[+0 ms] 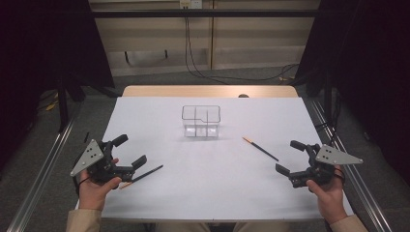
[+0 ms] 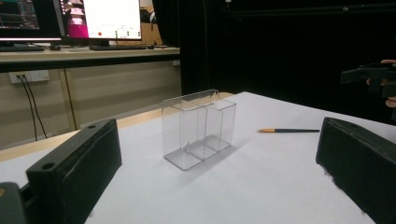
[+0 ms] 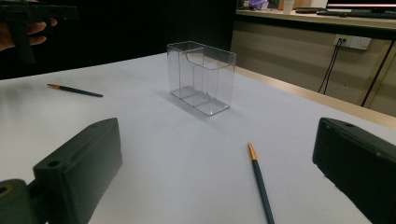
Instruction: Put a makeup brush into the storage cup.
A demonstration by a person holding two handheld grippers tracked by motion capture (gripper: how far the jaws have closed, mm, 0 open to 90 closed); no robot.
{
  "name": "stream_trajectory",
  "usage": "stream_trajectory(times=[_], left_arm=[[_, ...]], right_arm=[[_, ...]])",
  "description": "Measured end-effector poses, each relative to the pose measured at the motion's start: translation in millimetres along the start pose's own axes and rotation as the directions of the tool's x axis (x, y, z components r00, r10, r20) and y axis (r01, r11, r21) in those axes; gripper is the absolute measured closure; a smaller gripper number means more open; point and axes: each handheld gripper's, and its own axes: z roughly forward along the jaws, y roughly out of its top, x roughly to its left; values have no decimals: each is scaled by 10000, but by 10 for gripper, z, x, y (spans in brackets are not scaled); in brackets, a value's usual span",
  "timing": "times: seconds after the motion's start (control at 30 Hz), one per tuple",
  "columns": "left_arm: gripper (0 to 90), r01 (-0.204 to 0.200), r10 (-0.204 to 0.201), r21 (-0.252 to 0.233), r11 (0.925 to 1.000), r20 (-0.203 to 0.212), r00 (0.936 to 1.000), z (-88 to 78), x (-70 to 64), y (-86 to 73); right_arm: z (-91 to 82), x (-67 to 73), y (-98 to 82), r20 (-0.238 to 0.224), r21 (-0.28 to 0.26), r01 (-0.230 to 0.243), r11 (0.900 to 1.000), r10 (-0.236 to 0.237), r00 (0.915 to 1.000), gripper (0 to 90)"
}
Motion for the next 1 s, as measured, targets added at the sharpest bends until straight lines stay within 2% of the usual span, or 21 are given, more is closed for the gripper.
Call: stream_trajectory(times=[0.43,0.57,0.73,0.9,1.0], left_arm=[[0,49,-48,98,9999,-118,9999,-1,18,16],[0,357,-357,-5,9994,-239,9991,0,20,28],[0,410,-408,54,9991,-350,9986,21,27,37],[0,702,-700,28,9975,-459,9965,51,27,54],[0,575,-571,103,9983,-372,9977,69,38,66]], right_arm=[[7,20,12,-48,-23,179,9998,-180,9998,7],[15,22,12,-80,-7,187,9998,-187,9998,7],[22,20,12,-142,-41,186,9998,-186,9997,7],[20,19,9,-146,-52,172,9998,-173,9997,7],[18,20,11,-124,-46,209,9998,-209,9997,7]])
